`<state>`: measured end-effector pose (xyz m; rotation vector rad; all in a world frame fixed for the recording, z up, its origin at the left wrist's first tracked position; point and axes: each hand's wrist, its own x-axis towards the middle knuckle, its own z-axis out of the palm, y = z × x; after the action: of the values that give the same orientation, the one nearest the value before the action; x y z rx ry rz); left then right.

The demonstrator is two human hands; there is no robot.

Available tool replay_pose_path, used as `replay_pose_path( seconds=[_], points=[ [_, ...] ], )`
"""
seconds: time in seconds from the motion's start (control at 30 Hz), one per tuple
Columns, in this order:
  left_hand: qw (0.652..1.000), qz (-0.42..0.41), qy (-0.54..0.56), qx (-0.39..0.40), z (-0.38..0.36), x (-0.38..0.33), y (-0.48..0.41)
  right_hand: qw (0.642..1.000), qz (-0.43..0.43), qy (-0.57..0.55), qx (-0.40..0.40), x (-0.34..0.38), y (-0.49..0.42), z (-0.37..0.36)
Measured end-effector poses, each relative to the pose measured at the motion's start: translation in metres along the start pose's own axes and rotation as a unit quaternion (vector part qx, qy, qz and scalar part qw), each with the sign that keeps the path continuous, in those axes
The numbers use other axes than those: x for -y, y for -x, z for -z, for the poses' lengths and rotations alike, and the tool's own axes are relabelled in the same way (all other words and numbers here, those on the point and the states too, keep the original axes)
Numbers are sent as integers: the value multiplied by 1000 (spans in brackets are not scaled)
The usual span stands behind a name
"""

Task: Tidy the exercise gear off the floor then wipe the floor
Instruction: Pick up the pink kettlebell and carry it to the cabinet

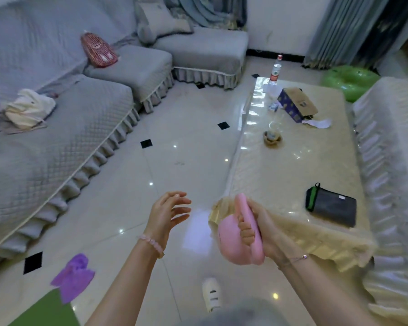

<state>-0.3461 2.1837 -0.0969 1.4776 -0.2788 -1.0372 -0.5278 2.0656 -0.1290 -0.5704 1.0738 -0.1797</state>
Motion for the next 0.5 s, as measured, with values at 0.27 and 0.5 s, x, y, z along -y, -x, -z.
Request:
replay_pose_path(
  seconds=[0.27, 0.5],
  points=[
    [999, -2, 8, -31, 12, -64, -116, 999, 21, 30, 19, 113, -86, -64],
    [1000, 16, -14, 11, 22, -111, -250, 1000, 28, -1, -9, 182, -174, -104]
  ],
)
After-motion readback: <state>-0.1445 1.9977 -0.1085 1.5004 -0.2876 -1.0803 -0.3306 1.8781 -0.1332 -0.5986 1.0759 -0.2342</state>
